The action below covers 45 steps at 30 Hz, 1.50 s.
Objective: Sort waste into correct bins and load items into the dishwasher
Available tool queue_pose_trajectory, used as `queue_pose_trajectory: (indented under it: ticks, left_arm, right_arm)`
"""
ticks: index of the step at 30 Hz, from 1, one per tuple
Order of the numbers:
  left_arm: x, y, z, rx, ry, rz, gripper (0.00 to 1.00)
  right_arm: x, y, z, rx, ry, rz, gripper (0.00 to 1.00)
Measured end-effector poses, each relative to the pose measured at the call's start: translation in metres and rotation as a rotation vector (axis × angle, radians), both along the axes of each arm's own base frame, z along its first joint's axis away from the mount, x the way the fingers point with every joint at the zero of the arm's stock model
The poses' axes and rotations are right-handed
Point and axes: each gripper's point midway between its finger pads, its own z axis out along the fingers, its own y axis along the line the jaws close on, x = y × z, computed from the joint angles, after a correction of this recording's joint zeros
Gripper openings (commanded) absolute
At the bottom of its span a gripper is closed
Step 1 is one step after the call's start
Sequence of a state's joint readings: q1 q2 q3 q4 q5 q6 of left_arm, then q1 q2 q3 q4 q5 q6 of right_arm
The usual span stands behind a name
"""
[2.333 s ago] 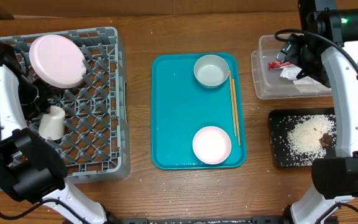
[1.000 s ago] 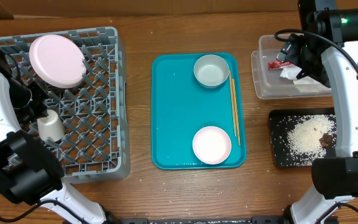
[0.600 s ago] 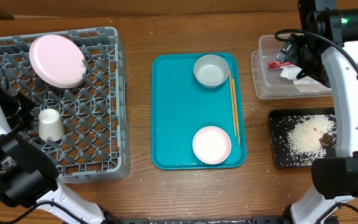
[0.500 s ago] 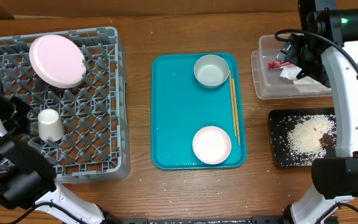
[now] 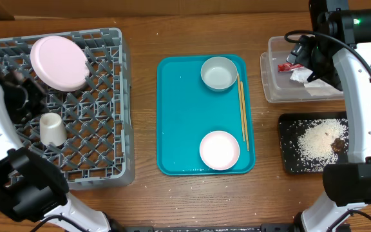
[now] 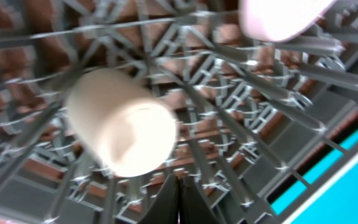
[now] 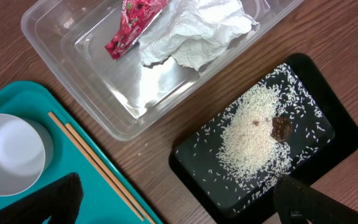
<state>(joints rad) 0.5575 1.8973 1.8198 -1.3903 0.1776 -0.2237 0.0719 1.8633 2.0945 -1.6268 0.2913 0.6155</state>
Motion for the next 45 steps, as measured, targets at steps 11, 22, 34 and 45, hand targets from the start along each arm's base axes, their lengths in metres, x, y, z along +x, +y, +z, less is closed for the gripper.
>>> queue_pose_trajectory:
  ticks: [11,22,34,45]
  left_arm:
    - [-0.008,0.015,-0.024,0.035,0.097,0.025,0.04]
    - [-0.013,0.017,-0.046,0.032,0.128,0.031,0.04]
    - [-0.059,0.037,-0.038,0.075,0.299,0.187,0.04]
    - [-0.05,0.04,0.035,0.041,0.14,0.249,0.04]
  right_arm:
    - [0.0,0.0,0.0,0.0,0.0,0.0,1.0]
    - [0.0,0.0,0.0,0.0,0.0,0.0,1.0]
    - [0.0,0.0,0.0,0.0,0.001,0.0,1.0]
    - [0.0,0.0,0.0,0.0,0.0,-0.001,1.0]
